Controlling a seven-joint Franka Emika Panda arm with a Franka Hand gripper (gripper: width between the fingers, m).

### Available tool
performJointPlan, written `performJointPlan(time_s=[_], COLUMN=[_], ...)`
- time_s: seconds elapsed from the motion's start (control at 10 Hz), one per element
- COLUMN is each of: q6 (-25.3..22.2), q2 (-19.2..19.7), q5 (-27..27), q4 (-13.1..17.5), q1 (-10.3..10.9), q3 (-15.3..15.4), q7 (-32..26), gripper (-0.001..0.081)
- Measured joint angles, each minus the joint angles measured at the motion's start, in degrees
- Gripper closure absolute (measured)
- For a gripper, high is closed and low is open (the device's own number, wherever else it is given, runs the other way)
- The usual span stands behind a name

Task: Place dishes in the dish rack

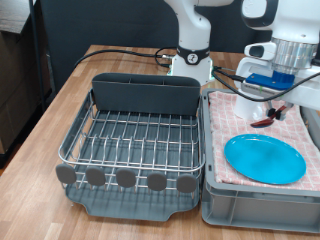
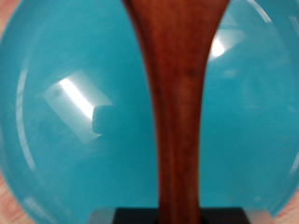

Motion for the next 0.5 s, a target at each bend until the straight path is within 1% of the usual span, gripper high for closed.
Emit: performJointPlan(time_s=[0.3, 0.5], q6=[-1.59, -2.1], q2=[-4.54, -8.22], q5=[2.63, 3.13], q4=[-4.49, -7.78], q1=[-0.84, -1.2], q3=[-2.01, -3.13], q7=[7.5, 12.7], gripper=[0.0731, 0.0731])
